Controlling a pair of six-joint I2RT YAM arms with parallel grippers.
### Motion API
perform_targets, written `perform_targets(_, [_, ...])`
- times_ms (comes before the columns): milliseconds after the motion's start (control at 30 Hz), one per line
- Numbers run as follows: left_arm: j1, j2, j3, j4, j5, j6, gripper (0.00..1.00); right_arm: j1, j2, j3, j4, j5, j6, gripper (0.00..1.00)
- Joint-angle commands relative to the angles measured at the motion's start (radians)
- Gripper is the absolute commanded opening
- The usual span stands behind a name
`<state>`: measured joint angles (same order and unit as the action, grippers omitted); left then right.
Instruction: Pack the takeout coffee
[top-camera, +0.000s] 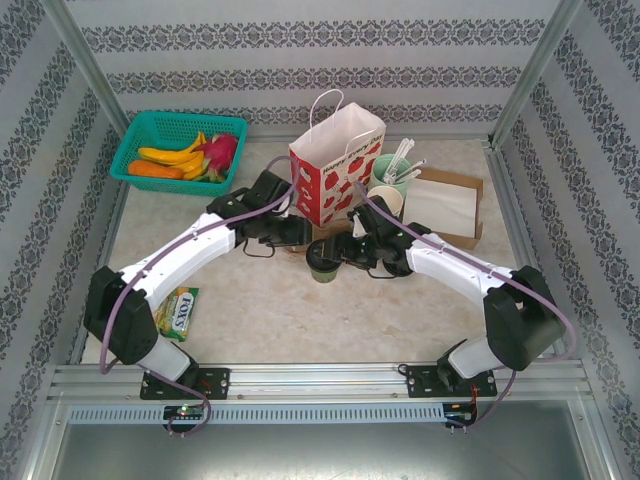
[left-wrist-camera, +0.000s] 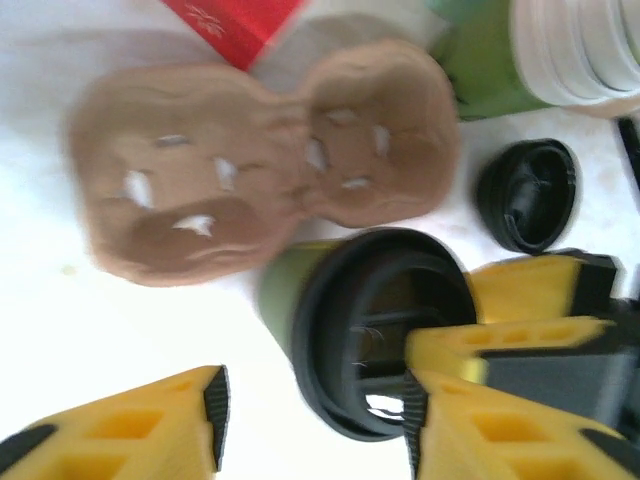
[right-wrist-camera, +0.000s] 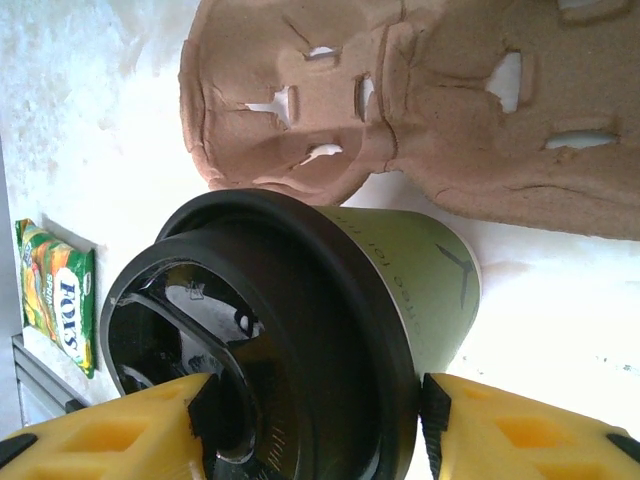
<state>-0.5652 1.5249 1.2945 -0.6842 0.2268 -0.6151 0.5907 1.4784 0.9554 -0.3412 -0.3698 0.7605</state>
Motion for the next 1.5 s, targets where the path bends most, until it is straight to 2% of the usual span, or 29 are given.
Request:
perform_targets(0, [0.047, -0.025, -0.043, -0.043, -0.167, -0.132, 0.61, 0.017, 0.016, 0.025, -0.083, 0.056, -0.021, 0.6])
perform_targets(167, [0.076, -0.028, -0.118, -0.086, -0.229, -0.228, 0.9, 0.022, 0.002, 0.054, -0.084, 0.077, -0.041, 0.68])
perform_targets(300, [0.076, -0.01, -0.145, -0.101, -0.242, -0.257, 1.0, 0.03, -0.012, 0.068, -0.057, 0.08, -0.063, 0.73])
perform_targets(433, [0.074, 0.023, -0.159, -0.08, -0.182, -0.25, 1.0, 0.05, -0.026, 0.079, -0.03, 0.086, -0.096, 0.82])
perform_targets(500, [0.072, 0.036, -0.16, -0.066, -0.155, -0.241, 0.99, 0.055, -0.018, 0.089, -0.034, 0.086, -0.109, 0.98])
perform_targets(933, [0.057, 0.1, -0.144, -0.016, -0.04, -0.189, 0.99, 0.105, 0.061, 0.145, -0.102, 0.164, -0.13, 0.98])
perform_targets(1400, [0.05, 0.121, -0.136, -0.015, -0.017, -0.178, 0.99, 0.139, 0.165, 0.229, -0.212, 0.233, -0.146, 0.98])
perform_targets(1433, [0.049, 0.123, -0.135, -0.015, -0.015, -0.177, 0.99, 0.142, 0.171, 0.233, -0.224, 0.251, -0.148, 0.97])
perform_targets(1467, [0.049, 0.127, -0.135, -0.014, -0.012, -0.176, 0.99, 0.145, 0.178, 0.233, -0.234, 0.259, -0.15, 0.92])
